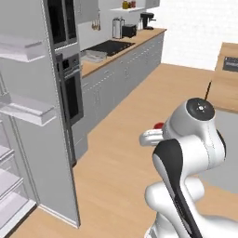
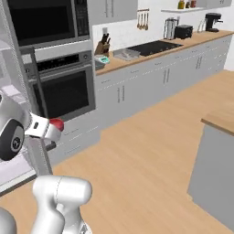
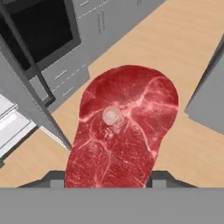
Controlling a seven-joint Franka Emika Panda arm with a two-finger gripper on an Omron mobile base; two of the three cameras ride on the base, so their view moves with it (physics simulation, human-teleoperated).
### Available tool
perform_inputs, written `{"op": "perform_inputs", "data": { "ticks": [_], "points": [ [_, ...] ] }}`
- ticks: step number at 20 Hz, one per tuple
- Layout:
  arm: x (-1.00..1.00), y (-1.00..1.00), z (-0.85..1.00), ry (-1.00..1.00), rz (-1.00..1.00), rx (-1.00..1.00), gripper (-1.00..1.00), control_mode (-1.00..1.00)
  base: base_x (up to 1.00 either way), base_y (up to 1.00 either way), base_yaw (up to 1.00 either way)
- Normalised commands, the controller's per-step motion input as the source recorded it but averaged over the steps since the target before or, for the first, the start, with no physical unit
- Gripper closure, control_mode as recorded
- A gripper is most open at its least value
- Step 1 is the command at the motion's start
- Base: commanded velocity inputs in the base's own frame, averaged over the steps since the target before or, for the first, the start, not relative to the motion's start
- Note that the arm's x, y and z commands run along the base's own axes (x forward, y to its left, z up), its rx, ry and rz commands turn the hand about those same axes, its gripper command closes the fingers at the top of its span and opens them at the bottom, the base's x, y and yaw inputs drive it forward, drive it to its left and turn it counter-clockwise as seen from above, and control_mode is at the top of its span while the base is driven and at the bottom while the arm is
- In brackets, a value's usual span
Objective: Place one carrot and one steak in each tupperware on the nearby counter, to pack two identical lunches.
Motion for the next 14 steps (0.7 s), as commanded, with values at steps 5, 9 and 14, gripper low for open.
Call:
{"op": "perform_inputs", "data": {
  "ticks": [5,9,14],
  "points": [
    [0.00,0.00,0.00,0.00,0.00,0.00,1.00,1.00,1.00,-0.82,-0.31],
    [0.00,0.00,0.00,0.00,0.00,0.00,1.00,1.00,1.00,-0.15,0.02],
    [0.00,0.00,0.00,0.00,0.00,0.00,1.00,1.00,1.00,0.21,0.14]
  ]
}}
